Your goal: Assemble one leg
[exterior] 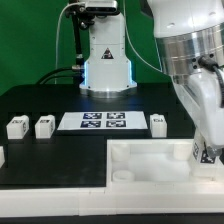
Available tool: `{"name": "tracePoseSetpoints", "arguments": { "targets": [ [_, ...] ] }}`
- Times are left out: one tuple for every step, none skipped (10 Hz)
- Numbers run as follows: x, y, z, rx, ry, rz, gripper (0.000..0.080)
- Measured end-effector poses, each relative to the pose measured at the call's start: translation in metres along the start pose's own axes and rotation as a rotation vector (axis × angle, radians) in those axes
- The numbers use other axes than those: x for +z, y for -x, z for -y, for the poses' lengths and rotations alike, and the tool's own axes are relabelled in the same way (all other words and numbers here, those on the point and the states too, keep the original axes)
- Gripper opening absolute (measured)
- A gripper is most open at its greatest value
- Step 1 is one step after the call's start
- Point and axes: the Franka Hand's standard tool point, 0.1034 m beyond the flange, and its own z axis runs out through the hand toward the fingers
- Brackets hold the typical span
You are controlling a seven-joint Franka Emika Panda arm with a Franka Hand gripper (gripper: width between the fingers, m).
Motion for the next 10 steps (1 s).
{"name": "tracePoseSetpoints", "arguments": {
  "targets": [
    [0.0001,0.0001,-0.0001,-0.033,0.000,0.000,0.0369],
    [0.0006,-0.0001,-0.0004,-0.099,0.001,0.000,0.0561],
    [0.0019,-0.0023,-0.0009,-0.243,-0.001,-0.006,0.0561],
    [0.0017,-0.0049,-0.0009,-0.412,0.000,-0.008,0.0623],
    [0.0012,-0.0066,-0.0005,-0.584,0.000,-0.008,0.0641],
    [0.0014,-0.0048,-0.0009,-0.679,0.002,-0.010,0.0641],
    [0.0016,-0.0058,-0.0009,-0.771,0.003,-0.010,0.0648],
    [0.0015,-0.0065,-0.0008,-0.872,0.005,-0.012,0.0649],
    [0.0013,-0.0071,-0.0009,-1.011,0.014,-0.021,0.0649],
    [-0.0016,-0.0079,0.0003,-1.219,0.057,-0.052,0.0649]
  ]
}}
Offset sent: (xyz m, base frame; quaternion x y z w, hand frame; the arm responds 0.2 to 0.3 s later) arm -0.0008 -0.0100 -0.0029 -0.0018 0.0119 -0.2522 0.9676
